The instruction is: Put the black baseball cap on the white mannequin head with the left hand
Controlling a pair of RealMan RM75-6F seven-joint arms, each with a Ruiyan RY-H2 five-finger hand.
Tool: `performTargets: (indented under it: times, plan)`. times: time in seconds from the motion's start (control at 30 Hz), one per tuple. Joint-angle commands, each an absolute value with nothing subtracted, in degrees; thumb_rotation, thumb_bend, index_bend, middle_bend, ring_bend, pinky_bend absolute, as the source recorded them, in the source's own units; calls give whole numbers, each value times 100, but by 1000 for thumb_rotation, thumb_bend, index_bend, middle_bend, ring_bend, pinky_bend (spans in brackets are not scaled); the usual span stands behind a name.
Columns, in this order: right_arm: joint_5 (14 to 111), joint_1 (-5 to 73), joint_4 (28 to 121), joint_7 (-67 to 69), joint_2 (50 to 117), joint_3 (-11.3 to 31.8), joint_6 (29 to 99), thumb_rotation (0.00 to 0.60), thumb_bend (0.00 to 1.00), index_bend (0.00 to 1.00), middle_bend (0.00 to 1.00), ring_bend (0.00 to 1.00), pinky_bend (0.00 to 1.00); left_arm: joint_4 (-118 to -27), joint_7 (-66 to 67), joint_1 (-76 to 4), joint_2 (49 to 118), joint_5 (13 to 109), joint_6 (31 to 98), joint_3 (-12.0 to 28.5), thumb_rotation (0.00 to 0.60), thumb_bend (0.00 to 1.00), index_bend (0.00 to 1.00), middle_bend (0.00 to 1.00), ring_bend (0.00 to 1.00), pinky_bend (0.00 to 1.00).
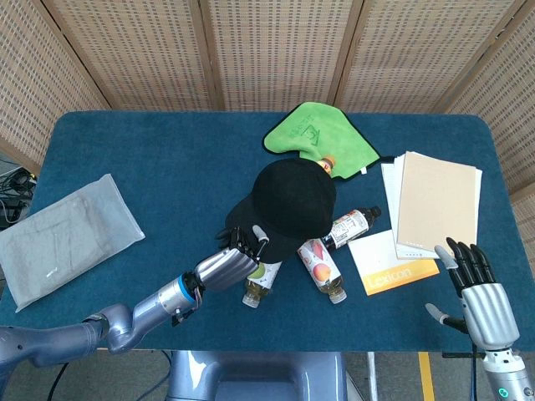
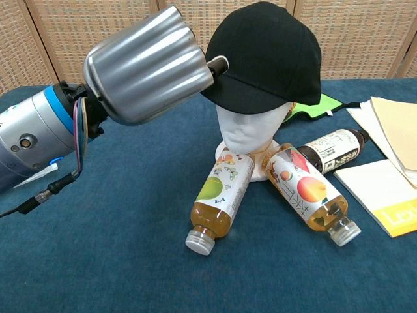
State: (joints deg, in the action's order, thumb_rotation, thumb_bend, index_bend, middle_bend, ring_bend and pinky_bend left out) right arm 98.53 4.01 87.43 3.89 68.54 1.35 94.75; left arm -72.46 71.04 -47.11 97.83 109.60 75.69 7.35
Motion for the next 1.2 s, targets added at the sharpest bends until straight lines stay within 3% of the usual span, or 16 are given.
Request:
performTargets:
  times: [0.03,0.13,0.2,0.3,0.47,0.57,0.7,0.9,1.2]
  plan:
    - [9852,399,8742,395,6854,139,9484,600,39,78,0,0,0,-7251,7106,-4696,9785,10960,7550,731,600,739,601,947,887,792]
    - [9853,395,8740,402,6853,139,9491,600,38,77,0,0,0,-7272,7110,-4679,9788,10960,7529,734,600,715,510,947,887,792]
    - [9852,397,8739,400,6854,139,9488,600,39,76,0,0,0,-7284,7104,-4680,9783,10974,7520,735,600,666,314,947,887,792]
    - [9855,397,8739,405,6855,140,9490,600,39,72,0,0,0,-7314,7114,-4678,9755,10999,7487,722,600,645,177,947,887,792]
    - [9859,396,8737,408,6857,141,9498,600,39,69,0,0,0,-7379,7126,-4650,9723,11014,7454,706,600,533,133,947,887,792]
    - [9862,395,8739,406,6858,142,9502,600,40,66,0,0,0,-7399,7144,-4628,9714,11010,7446,709,600,516,120,947,887,792]
    - [9860,393,8737,403,6862,144,9506,600,39,62,0,0,0,-7422,7141,-4568,9710,10993,7432,678,600,374,99,947,887,792]
    - [9868,398,8732,394,6871,140,9498,600,39,55,0,0,0,-7429,7130,-4447,9702,11009,7490,619,600,254,63,947,887,792]
    - [9884,399,8728,352,6887,131,9491,600,39,49,0,0,0,-7335,6948,-4150,9754,10997,7786,514,600,165,49,947,887,792]
